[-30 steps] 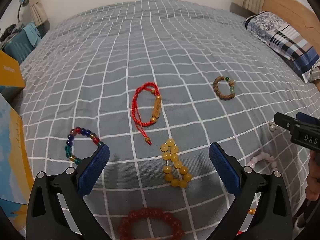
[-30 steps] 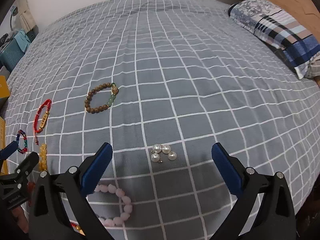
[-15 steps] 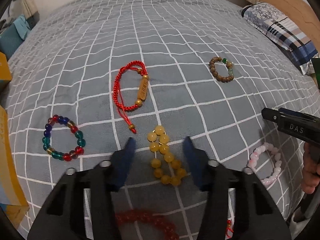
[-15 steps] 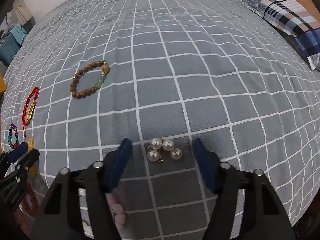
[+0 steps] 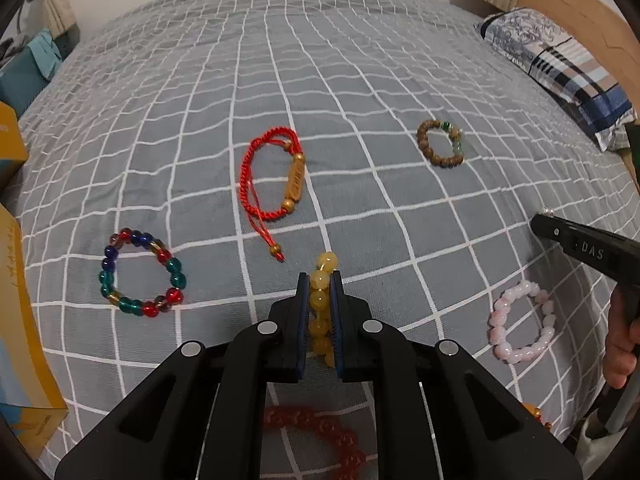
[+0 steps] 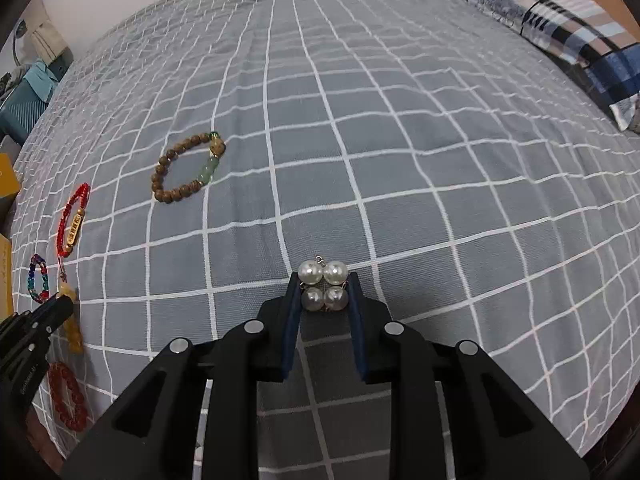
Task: Organize jewelry
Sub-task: 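Grasp yellow bead bracelet with left tool while right tool grasps pearl cluster, then carry both held items into the white box and open both tools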
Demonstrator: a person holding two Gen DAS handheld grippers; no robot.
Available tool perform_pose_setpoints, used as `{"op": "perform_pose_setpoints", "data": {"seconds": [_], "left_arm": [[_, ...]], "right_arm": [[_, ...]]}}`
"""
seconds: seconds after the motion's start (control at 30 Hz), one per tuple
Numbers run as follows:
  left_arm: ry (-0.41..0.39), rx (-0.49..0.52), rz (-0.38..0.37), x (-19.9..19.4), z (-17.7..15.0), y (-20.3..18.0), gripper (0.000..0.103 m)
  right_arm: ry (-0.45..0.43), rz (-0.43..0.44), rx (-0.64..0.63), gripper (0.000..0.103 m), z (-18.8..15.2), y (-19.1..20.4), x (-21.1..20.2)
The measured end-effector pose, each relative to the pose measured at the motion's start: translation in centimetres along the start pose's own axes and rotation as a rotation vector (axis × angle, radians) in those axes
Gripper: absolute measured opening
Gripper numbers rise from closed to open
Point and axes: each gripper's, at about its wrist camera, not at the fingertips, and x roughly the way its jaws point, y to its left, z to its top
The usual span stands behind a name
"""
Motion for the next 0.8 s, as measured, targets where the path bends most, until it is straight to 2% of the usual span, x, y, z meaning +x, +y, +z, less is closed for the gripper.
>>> {"op": "perform_pose_setpoints", "data": {"seconds": [0.3, 0.5, 0.8], "left_arm": [[-0.057, -0.013, -0.004, -2.1, 0.5, 0.5, 0.009], [-0.122, -0.019, 0.0, -3.9, 0.7, 0.5, 0.009], [-0.201, -0.036, 0.033, -5.7, 1.0, 1.0, 0.009]], "right_arm": [[-0.096, -0.013, -0.013, 0.021, -0.6, 0.8, -2.6], [-0.193, -0.022, -0.043, 0.021, -1.1, 2.0, -4.5], [-0.259, -0.035, -0.07, 0.021, -1.4, 3.2, -6.1]]}}
